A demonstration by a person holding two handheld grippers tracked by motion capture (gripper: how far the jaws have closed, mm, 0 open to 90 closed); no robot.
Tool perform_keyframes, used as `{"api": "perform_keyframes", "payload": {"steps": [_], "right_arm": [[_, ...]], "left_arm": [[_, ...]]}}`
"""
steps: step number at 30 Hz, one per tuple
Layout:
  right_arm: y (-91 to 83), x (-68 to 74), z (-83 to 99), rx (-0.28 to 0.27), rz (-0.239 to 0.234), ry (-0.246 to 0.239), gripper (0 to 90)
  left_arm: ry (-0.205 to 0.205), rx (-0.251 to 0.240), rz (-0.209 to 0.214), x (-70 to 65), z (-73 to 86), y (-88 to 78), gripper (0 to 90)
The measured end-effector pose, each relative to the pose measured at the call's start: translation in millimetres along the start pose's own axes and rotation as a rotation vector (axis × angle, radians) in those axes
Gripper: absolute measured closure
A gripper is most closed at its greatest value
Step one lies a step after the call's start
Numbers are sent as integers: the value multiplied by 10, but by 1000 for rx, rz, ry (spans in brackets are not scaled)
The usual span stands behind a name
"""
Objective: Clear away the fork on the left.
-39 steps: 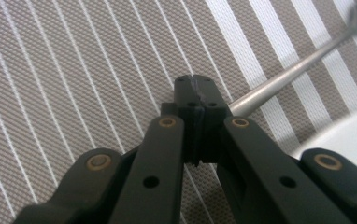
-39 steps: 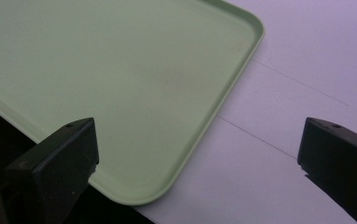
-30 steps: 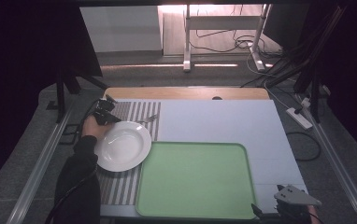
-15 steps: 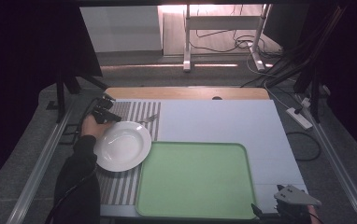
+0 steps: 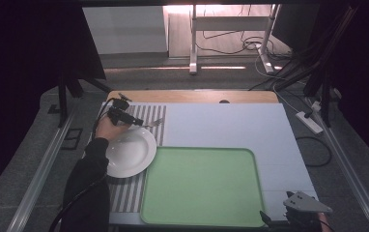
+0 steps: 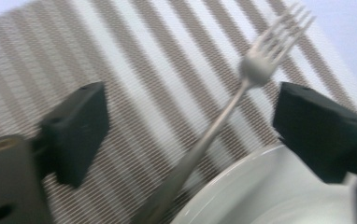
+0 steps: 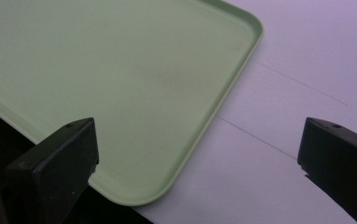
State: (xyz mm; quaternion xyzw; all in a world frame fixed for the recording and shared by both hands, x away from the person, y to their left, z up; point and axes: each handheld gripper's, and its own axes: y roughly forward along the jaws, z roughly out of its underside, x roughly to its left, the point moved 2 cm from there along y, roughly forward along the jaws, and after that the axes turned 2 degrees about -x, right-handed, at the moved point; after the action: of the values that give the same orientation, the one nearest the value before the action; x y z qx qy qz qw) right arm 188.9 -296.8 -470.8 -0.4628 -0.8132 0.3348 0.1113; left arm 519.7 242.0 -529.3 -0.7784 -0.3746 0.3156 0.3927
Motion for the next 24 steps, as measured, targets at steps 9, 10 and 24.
{"api": "perform_keyframes", "payload": {"steps": [9,10,24], "right_arm": [[-2,-1,1,-1,-1,0,0],[-3,-1,1,-1,-1,1,0],[-8,1,5,-1,-1,-3,0]], "left_arm": [[57,101,-34,-88,-120,218,55],[62,105,-47,-90,-125,233,72],[120,91,-98,78,-7,56,616]]}}
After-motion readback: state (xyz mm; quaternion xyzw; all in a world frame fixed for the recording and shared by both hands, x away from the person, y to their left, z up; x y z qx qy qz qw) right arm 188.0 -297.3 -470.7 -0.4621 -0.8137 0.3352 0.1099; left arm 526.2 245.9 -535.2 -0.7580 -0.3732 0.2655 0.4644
